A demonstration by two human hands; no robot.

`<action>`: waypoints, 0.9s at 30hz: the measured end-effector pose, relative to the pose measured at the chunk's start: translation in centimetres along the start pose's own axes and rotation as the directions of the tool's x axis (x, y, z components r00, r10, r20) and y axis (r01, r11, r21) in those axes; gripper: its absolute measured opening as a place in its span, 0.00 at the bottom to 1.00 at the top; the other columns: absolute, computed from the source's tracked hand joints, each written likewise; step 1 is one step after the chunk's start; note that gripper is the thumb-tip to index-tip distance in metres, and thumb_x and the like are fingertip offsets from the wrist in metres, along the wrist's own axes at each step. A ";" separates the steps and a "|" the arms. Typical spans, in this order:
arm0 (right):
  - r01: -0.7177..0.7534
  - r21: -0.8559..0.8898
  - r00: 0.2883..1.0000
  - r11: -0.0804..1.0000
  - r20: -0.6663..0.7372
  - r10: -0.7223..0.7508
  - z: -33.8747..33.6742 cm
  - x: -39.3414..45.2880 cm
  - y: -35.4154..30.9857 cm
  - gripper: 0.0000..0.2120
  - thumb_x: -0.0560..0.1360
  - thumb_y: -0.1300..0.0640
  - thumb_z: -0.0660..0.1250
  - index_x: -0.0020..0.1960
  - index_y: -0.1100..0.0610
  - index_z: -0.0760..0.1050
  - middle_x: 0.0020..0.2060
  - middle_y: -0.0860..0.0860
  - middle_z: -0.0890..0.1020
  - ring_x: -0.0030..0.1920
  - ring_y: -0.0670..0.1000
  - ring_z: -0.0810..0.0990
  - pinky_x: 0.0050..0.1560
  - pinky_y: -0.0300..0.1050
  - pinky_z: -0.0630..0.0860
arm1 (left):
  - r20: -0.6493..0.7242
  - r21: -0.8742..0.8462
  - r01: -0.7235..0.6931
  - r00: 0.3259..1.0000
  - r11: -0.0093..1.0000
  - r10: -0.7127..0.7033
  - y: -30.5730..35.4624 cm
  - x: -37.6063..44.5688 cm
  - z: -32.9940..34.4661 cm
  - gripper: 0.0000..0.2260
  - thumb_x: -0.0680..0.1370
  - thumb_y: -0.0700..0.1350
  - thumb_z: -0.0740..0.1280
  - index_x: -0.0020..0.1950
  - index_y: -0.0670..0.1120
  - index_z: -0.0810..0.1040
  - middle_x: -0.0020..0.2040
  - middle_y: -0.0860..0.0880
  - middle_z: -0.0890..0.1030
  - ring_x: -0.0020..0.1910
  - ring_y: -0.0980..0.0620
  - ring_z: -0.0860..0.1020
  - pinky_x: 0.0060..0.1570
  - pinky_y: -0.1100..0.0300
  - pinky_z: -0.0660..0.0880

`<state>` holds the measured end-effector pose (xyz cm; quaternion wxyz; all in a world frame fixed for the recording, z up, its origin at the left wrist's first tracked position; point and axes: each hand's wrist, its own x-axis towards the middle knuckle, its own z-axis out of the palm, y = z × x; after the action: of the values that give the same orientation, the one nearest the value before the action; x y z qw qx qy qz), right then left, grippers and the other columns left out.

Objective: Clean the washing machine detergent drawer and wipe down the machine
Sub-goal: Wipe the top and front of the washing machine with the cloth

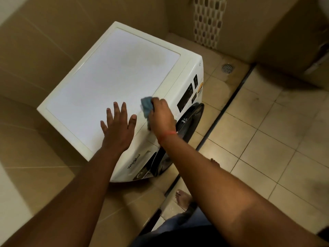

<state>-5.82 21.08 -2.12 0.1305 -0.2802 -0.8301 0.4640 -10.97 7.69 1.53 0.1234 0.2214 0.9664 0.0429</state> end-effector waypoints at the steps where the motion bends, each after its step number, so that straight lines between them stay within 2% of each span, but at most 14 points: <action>1: 0.103 -0.116 0.994 0.988 0.034 -0.100 0.2 -1.0 0.6 0.17 0.75 0.64 0.64 0.62 0.55 0.72 0.52 0.54 0.75 0.46 0.56 0.78 0.45 0.53 0.79 | -0.002 0.003 0.004 1.000 1.000 -0.004 -0.3 0.0 -0.1 0.34 0.77 0.65 0.38 0.80 0.51 0.46 0.81 0.47 0.44 0.79 0.43 0.42 0.73 0.35 0.46; 2: 0.151 -0.174 0.988 0.973 0.053 -0.144 0.0 -1.6 1.3 0.16 0.75 0.63 0.65 0.63 0.55 0.72 0.52 0.55 0.75 0.46 0.56 0.78 0.45 0.53 0.79 | 0.002 0.008 0.006 1.000 1.000 -0.006 -0.6 0.0 -0.1 0.34 0.77 0.65 0.38 0.80 0.51 0.46 0.81 0.47 0.44 0.79 0.43 0.42 0.73 0.35 0.45; 3: 0.132 -0.177 0.991 0.975 0.032 -0.128 -0.2 -1.4 1.9 0.16 0.75 0.62 0.65 0.63 0.56 0.72 0.52 0.55 0.75 0.46 0.56 0.78 0.44 0.52 0.79 | 0.010 0.010 0.013 1.000 1.000 -0.013 -1.1 0.1 -0.1 0.34 0.77 0.65 0.38 0.80 0.51 0.46 0.81 0.47 0.43 0.79 0.43 0.42 0.73 0.35 0.45; 6: -0.065 -0.017 0.981 0.998 -0.184 0.060 -2.0 1.8 3.2 0.17 0.76 0.63 0.61 0.65 0.56 0.71 0.55 0.55 0.74 0.46 0.57 0.77 0.44 0.49 0.78 | 0.040 -0.001 0.041 0.998 0.999 -0.041 -2.1 0.2 -0.1 0.34 0.77 0.65 0.38 0.80 0.51 0.45 0.81 0.47 0.42 0.79 0.43 0.41 0.74 0.36 0.43; 8: -0.131 0.059 0.952 0.990 -0.270 0.142 -3.1 4.2 3.4 0.19 0.76 0.64 0.59 0.66 0.54 0.70 0.56 0.55 0.73 0.48 0.56 0.77 0.43 0.49 0.78 | 0.047 -0.003 0.050 0.998 0.999 -0.050 -2.3 0.3 0.1 0.34 0.77 0.65 0.39 0.80 0.51 0.45 0.81 0.47 0.42 0.79 0.43 0.41 0.74 0.36 0.43; 12: -0.196 0.147 0.883 0.970 -0.404 0.240 -4.7 5.5 4.2 0.20 0.76 0.65 0.62 0.66 0.55 0.71 0.59 0.53 0.73 0.56 0.54 0.75 0.54 0.47 0.76 | 0.057 -0.013 0.046 0.997 0.999 -0.045 -1.5 1.3 0.2 0.34 0.77 0.65 0.39 0.80 0.51 0.45 0.81 0.48 0.42 0.79 0.44 0.41 0.74 0.37 0.43; 13: -0.221 0.193 0.886 0.956 -0.371 0.279 -4.7 5.3 4.7 0.20 0.76 0.65 0.62 0.67 0.56 0.70 0.61 0.53 0.73 0.58 0.53 0.75 0.57 0.45 0.75 | 0.057 -0.016 0.041 0.998 0.999 -0.040 -1.2 1.7 0.2 0.34 0.77 0.65 0.39 0.80 0.51 0.45 0.81 0.48 0.42 0.79 0.44 0.41 0.74 0.37 0.43; 15: -0.259 0.275 0.924 0.926 -0.210 0.321 -3.6 3.9 5.3 0.22 0.76 0.64 0.60 0.70 0.57 0.67 0.65 0.53 0.70 0.60 0.53 0.74 0.60 0.47 0.75 | 0.065 -0.019 0.036 0.997 0.999 -0.034 -0.6 2.6 0.4 0.34 0.77 0.64 0.40 0.81 0.51 0.44 0.81 0.48 0.42 0.79 0.45 0.40 0.74 0.37 0.42; 17: -0.258 0.303 0.949 0.917 -0.097 0.299 -2.1 1.7 5.2 0.21 0.78 0.63 0.59 0.71 0.57 0.65 0.67 0.52 0.67 0.60 0.49 0.73 0.63 0.46 0.73 | 0.076 -0.025 0.041 0.996 0.999 -0.039 0.1 3.3 0.7 0.34 0.77 0.64 0.40 0.80 0.51 0.44 0.81 0.48 0.41 0.79 0.45 0.40 0.74 0.37 0.42; 19: -0.231 0.300 0.959 0.926 -0.092 0.269 -1.4 0.5 5.2 0.20 0.80 0.62 0.60 0.71 0.57 0.64 0.67 0.53 0.67 0.60 0.47 0.70 0.64 0.41 0.70 | 0.091 -0.021 0.042 0.995 0.999 -0.040 0.9 4.1 1.0 0.34 0.77 0.64 0.40 0.80 0.51 0.44 0.81 0.47 0.41 0.79 0.44 0.40 0.74 0.37 0.42; 22: -0.277 0.318 0.940 0.907 -0.107 0.325 -2.7 3.5 5.9 0.20 0.79 0.67 0.57 0.70 0.59 0.65 0.66 0.55 0.67 0.62 0.52 0.71 0.66 0.45 0.70 | 0.103 -0.004 0.026 0.994 1.000 -0.026 2.5 5.4 1.1 0.33 0.77 0.64 0.40 0.80 0.51 0.44 0.81 0.48 0.41 0.79 0.44 0.40 0.74 0.37 0.42; 25: -0.375 0.344 0.892 0.861 -0.118 0.436 -4.9 8.4 7.6 0.21 0.77 0.70 0.55 0.69 0.60 0.67 0.65 0.56 0.68 0.61 0.53 0.72 0.59 0.39 0.68 | 0.105 -0.007 0.022 0.994 1.000 -0.022 4.3 7.1 1.0 0.34 0.77 0.64 0.39 0.80 0.51 0.44 0.81 0.48 0.41 0.79 0.45 0.40 0.74 0.38 0.42; 27: -0.365 0.333 0.893 0.870 -0.140 0.428 -5.1 8.9 7.8 0.18 0.77 0.69 0.56 0.65 0.59 0.69 0.62 0.54 0.69 0.58 0.53 0.73 0.55 0.40 0.69 | 0.109 -0.004 0.034 0.993 0.999 -0.033 5.2 8.1 0.9 0.34 0.77 0.65 0.39 0.80 0.52 0.43 0.81 0.49 0.41 0.79 0.45 0.39 0.74 0.38 0.41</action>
<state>-7.84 33.10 -6.37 0.1595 -0.4697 -0.6563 0.5685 -15.62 15.91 -0.44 0.1773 0.2069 0.9617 0.0314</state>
